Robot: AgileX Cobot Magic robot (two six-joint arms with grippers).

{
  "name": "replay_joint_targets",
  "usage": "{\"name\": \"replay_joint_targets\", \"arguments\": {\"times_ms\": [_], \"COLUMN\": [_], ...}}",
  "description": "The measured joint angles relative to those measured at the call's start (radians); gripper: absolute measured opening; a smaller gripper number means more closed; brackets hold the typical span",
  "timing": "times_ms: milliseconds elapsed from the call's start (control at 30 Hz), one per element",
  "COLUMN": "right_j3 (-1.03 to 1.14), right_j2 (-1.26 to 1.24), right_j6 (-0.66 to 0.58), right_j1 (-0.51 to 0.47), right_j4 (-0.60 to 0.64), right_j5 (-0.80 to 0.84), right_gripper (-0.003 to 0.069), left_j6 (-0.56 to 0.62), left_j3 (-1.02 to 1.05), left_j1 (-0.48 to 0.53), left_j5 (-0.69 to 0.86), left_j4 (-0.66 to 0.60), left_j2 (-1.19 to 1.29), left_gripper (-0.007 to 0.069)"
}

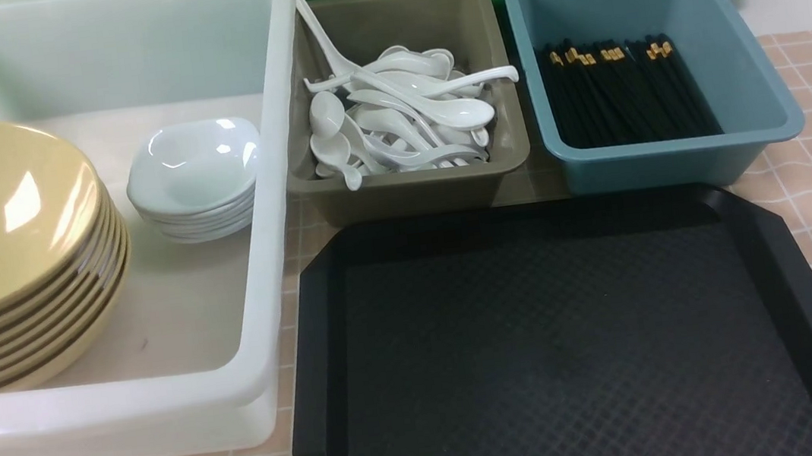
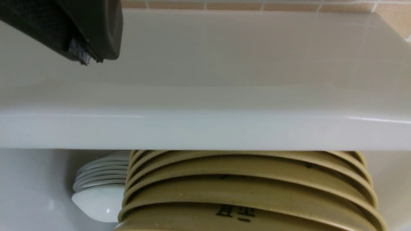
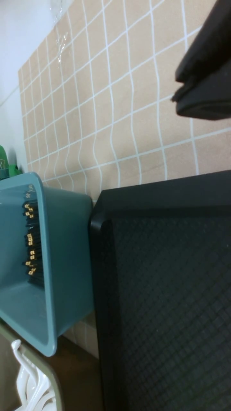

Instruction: On brown table put chopsticks spoon bowls plates into blue grey white boxes.

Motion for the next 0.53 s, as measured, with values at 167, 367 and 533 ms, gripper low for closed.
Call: {"name": "replay_joint_targets", "arguments": {"times_ms": [167,367,533], "right_j3": [0.000,0.000,0.000], "right_j2": [0.000,0.000,0.000], "right_j6": [0.000,0.000,0.000], "right_j1": [0.000,0.000,0.000], "right_j4": [0.000,0.000,0.000], "right_j5": [0.000,0.000,0.000], "right_gripper": [0.0111,0.0120,0.0125], "left_j6": [0.000,0.000,0.000], "left_j3": [0.000,0.000,0.000], "left_j1": [0.000,0.000,0.000], "left_j5": [0.000,0.000,0.000], "left_j4": [-0.001,-0.001,-0.001], "left_j2": [0.000,0.000,0.000], "left_gripper": [0.0001,0.0001,0.0001]}}
